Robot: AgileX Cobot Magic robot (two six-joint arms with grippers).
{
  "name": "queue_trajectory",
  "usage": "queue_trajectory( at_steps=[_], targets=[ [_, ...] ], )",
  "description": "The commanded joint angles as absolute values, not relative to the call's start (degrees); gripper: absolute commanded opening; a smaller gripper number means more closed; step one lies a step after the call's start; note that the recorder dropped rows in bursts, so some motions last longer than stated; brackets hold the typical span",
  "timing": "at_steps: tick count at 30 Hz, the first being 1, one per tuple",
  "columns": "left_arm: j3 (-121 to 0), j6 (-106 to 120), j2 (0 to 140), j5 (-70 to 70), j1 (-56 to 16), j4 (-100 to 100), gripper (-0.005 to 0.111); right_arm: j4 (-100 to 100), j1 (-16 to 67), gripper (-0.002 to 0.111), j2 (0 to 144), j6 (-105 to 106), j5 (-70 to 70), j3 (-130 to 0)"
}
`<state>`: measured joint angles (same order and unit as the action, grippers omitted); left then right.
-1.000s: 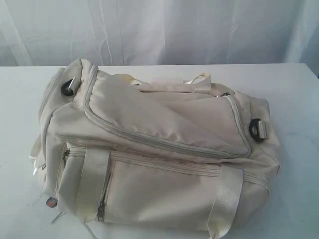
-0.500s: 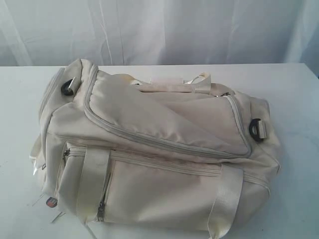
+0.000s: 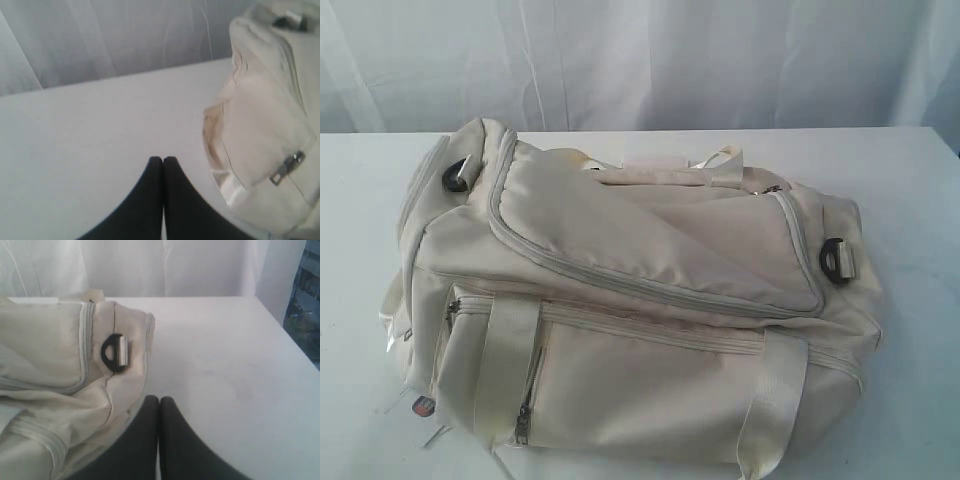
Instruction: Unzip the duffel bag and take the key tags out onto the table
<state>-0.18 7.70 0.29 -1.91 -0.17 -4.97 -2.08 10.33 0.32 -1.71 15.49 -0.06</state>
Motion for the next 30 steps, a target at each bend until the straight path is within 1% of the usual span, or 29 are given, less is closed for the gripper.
queue_trajectory(
  at_steps=[1, 4, 10, 17, 25, 30],
  targets=[
    [0.00, 7.75, 0.00, -7.99, -0.07, -5.47, 0.000, -1.48, 9.98, 0.000, 0.00, -1.33, 6.06, 0.00],
    [0.00, 7.98, 0.00, -7.30, -0.07, -5.47, 0.000, -1.48, 9.98, 0.000, 0.00, -1.33, 2.38, 0.00],
    [0.00, 7.98, 0.00, -7.30, -0.07, -5.47, 0.000, -1.48, 9.98, 0.000, 0.00, 1.05, 0.36, 0.00],
    [0.00, 7.83, 0.00, -7.52, -0.07, -5.47, 0.000, -1.48, 9.98, 0.000, 0.00, 1.94, -7.03, 0.00],
    [0.00, 7.51, 0.00, -12.79, -0.07, -5.47, 0.000, -1.48, 9.98, 0.000, 0.00, 1.94, -9.11, 0.00],
    [0.00, 6.55, 0.00, -18.84, -0.07, -5.47, 0.000, -1.58, 9.98, 0.000, 0.00, 1.68, -14.85, 0.00]
  ],
)
